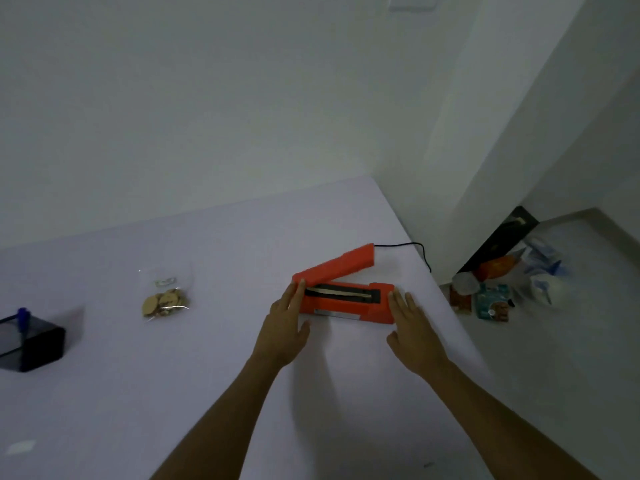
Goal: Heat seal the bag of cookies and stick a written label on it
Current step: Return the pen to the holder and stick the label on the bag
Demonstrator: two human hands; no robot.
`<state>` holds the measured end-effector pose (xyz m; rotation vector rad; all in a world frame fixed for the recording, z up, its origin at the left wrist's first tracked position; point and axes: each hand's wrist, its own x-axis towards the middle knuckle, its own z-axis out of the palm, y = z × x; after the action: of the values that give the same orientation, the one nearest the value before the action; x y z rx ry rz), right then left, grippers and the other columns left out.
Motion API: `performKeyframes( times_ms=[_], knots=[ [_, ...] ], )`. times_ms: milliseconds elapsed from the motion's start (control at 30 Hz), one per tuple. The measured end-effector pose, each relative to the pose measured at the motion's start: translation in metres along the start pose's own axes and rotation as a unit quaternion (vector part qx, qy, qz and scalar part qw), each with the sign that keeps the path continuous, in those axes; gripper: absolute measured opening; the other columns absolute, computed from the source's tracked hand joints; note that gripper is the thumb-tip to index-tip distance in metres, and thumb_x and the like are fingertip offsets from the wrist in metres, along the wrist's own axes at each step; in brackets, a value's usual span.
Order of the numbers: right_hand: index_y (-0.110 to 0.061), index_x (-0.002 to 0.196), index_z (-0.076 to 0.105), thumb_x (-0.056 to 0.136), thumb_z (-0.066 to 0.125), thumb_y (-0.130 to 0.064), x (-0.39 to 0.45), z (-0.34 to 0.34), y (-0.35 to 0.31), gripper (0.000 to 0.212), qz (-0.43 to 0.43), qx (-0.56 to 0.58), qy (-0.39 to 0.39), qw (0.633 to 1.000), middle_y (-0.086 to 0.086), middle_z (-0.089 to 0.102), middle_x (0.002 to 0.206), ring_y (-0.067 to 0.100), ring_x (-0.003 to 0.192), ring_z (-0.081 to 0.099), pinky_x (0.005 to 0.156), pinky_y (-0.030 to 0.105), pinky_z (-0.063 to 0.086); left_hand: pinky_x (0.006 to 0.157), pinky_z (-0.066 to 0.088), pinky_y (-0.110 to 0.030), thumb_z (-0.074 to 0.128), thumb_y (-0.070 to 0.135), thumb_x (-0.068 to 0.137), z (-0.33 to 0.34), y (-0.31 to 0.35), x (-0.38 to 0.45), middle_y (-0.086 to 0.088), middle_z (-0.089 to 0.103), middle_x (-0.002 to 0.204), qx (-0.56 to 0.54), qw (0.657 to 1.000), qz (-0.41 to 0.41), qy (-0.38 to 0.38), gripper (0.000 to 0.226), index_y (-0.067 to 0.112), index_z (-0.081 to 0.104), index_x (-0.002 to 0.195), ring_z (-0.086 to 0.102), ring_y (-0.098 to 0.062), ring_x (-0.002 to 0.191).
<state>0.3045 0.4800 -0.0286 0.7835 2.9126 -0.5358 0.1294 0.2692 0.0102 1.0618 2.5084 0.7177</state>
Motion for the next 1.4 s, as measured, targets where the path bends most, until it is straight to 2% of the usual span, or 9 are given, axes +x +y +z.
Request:
performKeyframes(
  times_ms=[100,233,467,633,767,967,1100,1233,1400],
  knots=[
    [-0.011,0.151,0.0,0.093,0.049,-0.017,0.002,0.0,0.008,0.076,-0.019,0.006,0.005,1.0,0.001,-0.001,0.159,0.016,0.143,-0.01,0.121,0.038,0.004,0.105,0.043,-0.04,0.055,0.025,0.092,0.004,0.005,0.003,-0.003,0.011,0.159,0.019,1.0,-0.013,0.0,0.077,0.027,0.005,0.151,0.027,-0.026,0.139],
    [-0.012,0.151,-0.001,0.094,0.048,-0.018,0.004,0.0,0.012,0.075,-0.036,0.005,0.003,0.999,-0.006,-0.008,0.154,0.015,0.143,-0.011,0.118,0.033,-0.003,0.099,0.049,-0.04,0.056,0.021,0.091,0.007,0.006,0.006,-0.004,0.013,0.157,0.029,0.999,-0.022,0.014,0.076,0.028,0.009,0.151,0.027,-0.027,0.138],
    [-0.013,0.15,0.008,0.1,0.045,-0.028,0.016,0.0,0.019,0.063,-0.053,0.029,0.016,0.998,-0.005,0.002,0.152,0.017,0.143,-0.006,0.117,0.036,-0.001,0.091,0.051,-0.032,0.056,0.016,0.091,0.007,-0.003,0.005,0.002,0.0,0.16,0.047,0.999,-0.01,-0.004,0.086,0.037,-0.005,0.148,0.031,-0.026,0.136],
    [-0.013,0.147,0.014,0.1,0.047,-0.02,0.043,-0.007,0.016,0.058,-0.066,0.067,0.032,0.995,-0.005,0.01,0.15,0.021,0.144,0.001,0.117,0.036,-0.001,0.09,0.053,-0.033,0.053,0.015,0.092,0.006,-0.008,0.01,-0.002,0.007,0.159,0.054,0.998,-0.02,0.011,0.083,0.038,-0.005,0.147,0.03,-0.026,0.136],
    [-0.01,0.146,0.025,0.1,0.046,-0.015,0.078,-0.015,0.006,0.051,-0.085,0.077,0.041,0.993,-0.005,0.018,0.148,0.02,0.142,0.004,0.116,0.039,0.001,0.09,0.052,-0.029,0.05,0.014,0.093,0.0,-0.015,0.018,-0.002,0.006,0.16,0.052,0.997,-0.044,0.03,0.081,0.036,-0.007,0.148,0.029,-0.025,0.138],
    [-0.013,0.148,0.021,0.099,0.045,-0.01,0.137,-0.013,-0.02,0.055,-0.109,0.076,0.022,0.991,-0.005,0.018,0.15,0.03,0.146,0.013,0.117,0.039,0.005,0.086,0.054,-0.031,0.048,0.014,0.095,-0.018,-0.039,0.045,-0.003,0.006,0.16,0.063,0.993,-0.08,0.059,0.084,0.039,-0.017,0.142,0.033,-0.026,0.134],
    [-0.012,0.15,0.02,0.099,0.043,-0.01,0.175,-0.013,-0.048,0.056,-0.115,0.077,0.014,0.99,0.003,0.024,0.156,0.03,0.147,0.012,0.117,0.039,0.004,0.084,0.055,-0.035,0.051,0.011,0.092,-0.036,-0.061,0.07,-0.003,0.004,0.16,0.066,0.989,-0.109,0.07,0.087,0.039,-0.012,0.145,0.035,-0.03,0.132],
    [-0.013,0.15,0.021,0.1,0.042,-0.011,0.212,-0.013,-0.067,0.055,-0.134,0.068,0.011,0.989,0.002,0.023,0.157,0.03,0.147,0.01,0.117,0.038,0.002,0.082,0.054,-0.04,0.053,0.01,0.091,-0.052,-0.08,0.093,-0.004,0.004,0.16,0.087,0.985,-0.134,0.069,0.085,0.034,-0.003,0.15,0.038,-0.033,0.129],
    [-0.011,0.149,0.023,0.099,0.042,-0.009,0.245,-0.015,-0.081,0.053,-0.142,0.071,0.003,0.987,0.004,0.024,0.158,0.032,0.147,0.013,0.119,0.043,0.012,0.087,0.051,-0.042,0.051,0.011,0.092,-0.064,-0.093,0.112,-0.003,0.005,0.16,0.104,0.981,-0.151,0.064,0.082,0.034,-0.002,0.15,0.036,-0.033,0.131]
  ],
)
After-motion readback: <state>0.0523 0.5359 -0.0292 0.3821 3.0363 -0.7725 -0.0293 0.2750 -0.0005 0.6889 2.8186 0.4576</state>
